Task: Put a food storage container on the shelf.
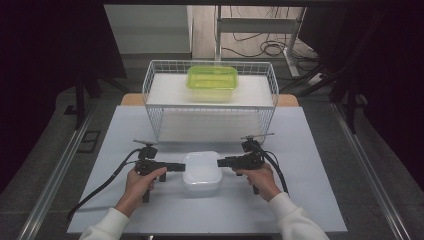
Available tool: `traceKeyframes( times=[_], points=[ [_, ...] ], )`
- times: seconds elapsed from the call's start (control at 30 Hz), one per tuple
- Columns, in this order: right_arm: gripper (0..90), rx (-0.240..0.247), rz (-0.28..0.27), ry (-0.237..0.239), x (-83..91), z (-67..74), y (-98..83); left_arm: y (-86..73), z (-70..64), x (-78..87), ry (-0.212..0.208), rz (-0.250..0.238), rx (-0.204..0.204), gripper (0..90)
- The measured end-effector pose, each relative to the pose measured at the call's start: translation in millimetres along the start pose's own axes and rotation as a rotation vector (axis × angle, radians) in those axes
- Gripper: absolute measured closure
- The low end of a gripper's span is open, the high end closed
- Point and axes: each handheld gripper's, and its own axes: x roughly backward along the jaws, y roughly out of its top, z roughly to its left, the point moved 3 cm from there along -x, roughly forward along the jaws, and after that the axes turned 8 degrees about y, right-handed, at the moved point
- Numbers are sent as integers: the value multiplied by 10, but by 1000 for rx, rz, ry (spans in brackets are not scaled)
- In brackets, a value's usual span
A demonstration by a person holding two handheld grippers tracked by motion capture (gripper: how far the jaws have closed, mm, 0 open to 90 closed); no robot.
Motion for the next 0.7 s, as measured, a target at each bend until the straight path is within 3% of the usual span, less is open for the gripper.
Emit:
traceKeyframes(
  times=[0.3,0.4,0.5,0.7],
  points=[
    [538,-59,-8,32,-23,-64,-52,-8,26,-41,-33,21,12,404],
    [561,-66,-5,39,-37,-72,-64,-12,53,-45,-92,14,52,453],
    [589,-79,3,53,-50,-76,-78,-24,100,-50,-114,19,84,501],
    [645,-121,9,102,-65,-99,-85,-46,84,-108,-158,31,98,599]
  ],
)
